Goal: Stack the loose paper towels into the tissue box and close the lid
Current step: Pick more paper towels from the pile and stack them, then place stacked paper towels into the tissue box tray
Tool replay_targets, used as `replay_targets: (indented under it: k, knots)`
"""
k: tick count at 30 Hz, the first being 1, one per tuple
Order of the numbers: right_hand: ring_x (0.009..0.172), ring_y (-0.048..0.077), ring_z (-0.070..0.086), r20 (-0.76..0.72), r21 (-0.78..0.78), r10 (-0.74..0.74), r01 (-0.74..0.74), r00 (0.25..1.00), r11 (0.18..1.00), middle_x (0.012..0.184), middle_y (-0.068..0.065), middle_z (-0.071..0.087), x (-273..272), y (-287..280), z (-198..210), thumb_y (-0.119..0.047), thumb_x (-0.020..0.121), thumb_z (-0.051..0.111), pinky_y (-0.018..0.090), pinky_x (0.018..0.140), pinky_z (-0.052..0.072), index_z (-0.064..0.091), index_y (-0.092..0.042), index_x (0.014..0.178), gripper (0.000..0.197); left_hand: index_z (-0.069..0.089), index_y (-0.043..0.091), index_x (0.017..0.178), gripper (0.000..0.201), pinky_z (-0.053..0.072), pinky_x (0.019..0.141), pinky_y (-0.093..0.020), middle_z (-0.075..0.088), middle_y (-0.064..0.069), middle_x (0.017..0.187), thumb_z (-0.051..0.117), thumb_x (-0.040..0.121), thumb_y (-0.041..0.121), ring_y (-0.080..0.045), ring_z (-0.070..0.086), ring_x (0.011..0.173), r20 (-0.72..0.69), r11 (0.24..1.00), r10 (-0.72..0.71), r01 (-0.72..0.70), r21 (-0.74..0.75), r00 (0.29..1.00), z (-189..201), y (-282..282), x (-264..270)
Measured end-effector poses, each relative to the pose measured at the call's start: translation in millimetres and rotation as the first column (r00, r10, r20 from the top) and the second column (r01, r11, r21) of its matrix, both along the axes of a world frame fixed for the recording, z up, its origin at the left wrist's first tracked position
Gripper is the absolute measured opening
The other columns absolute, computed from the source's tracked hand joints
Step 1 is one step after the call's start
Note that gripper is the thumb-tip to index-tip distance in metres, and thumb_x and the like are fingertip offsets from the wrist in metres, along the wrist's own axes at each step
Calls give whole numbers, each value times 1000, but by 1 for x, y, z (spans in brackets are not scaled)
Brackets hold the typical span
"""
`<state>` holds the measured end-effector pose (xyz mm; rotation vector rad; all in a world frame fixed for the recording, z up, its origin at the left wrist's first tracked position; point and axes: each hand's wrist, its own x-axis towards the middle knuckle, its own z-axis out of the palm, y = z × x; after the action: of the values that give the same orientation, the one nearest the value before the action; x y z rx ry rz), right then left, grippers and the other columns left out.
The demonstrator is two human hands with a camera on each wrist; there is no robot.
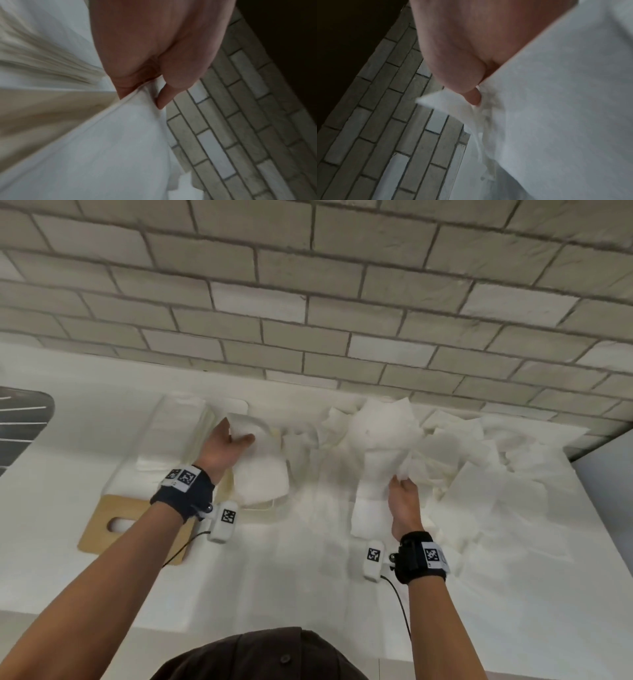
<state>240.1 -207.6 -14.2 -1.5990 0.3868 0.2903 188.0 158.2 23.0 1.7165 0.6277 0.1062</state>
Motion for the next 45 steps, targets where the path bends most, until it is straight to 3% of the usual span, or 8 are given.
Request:
replay_targets:
  k: [10, 14, 20, 26, 31, 36, 40, 45]
  knots:
    - [128, 23, 66, 12, 33, 39, -39, 999, 999, 135, 1, 73, -26, 40, -7, -6, 103, 63, 48, 117, 50, 61, -20, 147, 46, 10, 19, 169, 98, 52, 96, -38, 38, -14, 157, 62, 93, -13, -34, 52, 135, -320, 869, -390, 461, 183, 863, -26, 17, 22]
    - [130, 25, 66, 64, 11, 83, -84, 994, 996, 133, -1, 75, -36, 53, -4, -16, 100, 64, 54, 116, 50, 63, -25, 144, 45, -4, 26, 169, 105, 50, 95, -38, 41, -17, 158, 69, 97, 6, -42, 59, 128, -369, 819, -363, 482, 313, 856, -22, 15, 17]
    - [130, 30, 68, 203, 44, 233, -247, 951, 968, 133, 7, 75, -50, 85, 28, 0, 106, 60, 61, 112, 52, 69, -22, 136, 38, 37, 26, 160, 87, 39, 120, -35, 44, -5, 158, 79, 90, 56, -21, 46, 145, 10, 791, -412, 352, 500, 911, 20, 0, -20]
    - [126, 27, 70, 322, 34, 417, -451, 850, 892, 130, 9, 76, -61, 146, 68, 4, 106, 57, 45, 106, 58, 68, -9, 137, 36, 58, 33, 148, 72, 41, 123, -34, 37, 9, 167, 89, 83, 38, -9, 42, 151, 147, 507, -796, 515, 691, 587, 60, -5, -46]
    - [104, 14, 70, 274, -17, 455, -469, 847, 883, 105, -2, 75, -56, 184, 62, -9, 105, 65, 33, 98, 54, 72, -11, 107, 8, 78, 12, 125, 29, 52, 108, -25, 75, 2, 131, 70, 104, 30, -11, 70, 120, 277, 667, -588, 262, 697, 760, 82, 41, -44]
    - [103, 25, 71, 152, -120, 252, -235, 956, 964, 117, 8, 73, -42, 231, 43, -10, 100, 68, 29, 80, 56, 56, -29, 142, 48, 77, 18, 110, 28, 55, 83, -32, 80, 2, 101, 62, 107, 42, -22, 73, 90, 275, 739, -344, 78, 669, 898, 106, 90, -52]
    - [76, 26, 66, 97, -440, 439, -357, 893, 824, 100, 13, 69, -36, 260, 28, 7, 95, 51, 25, 54, 46, 19, -36, 162, 85, 78, 19, 107, 23, 52, 77, -28, 77, 4, 92, 66, 105, 39, -23, 71, 88, 244, 759, -296, 72, 648, 924, 104, 111, -63]
    - [70, 19, 57, 3, -618, 578, -453, 816, 643, 87, 4, 58, -34, 280, 21, 13, 91, 44, 28, 55, 47, 51, -18, 137, 56, 78, 20, 109, 18, 40, 72, -5, 73, 17, 89, 68, 104, 35, -3, 65, 83, 169, 761, -323, 150, 631, 931, 94, 120, -78]
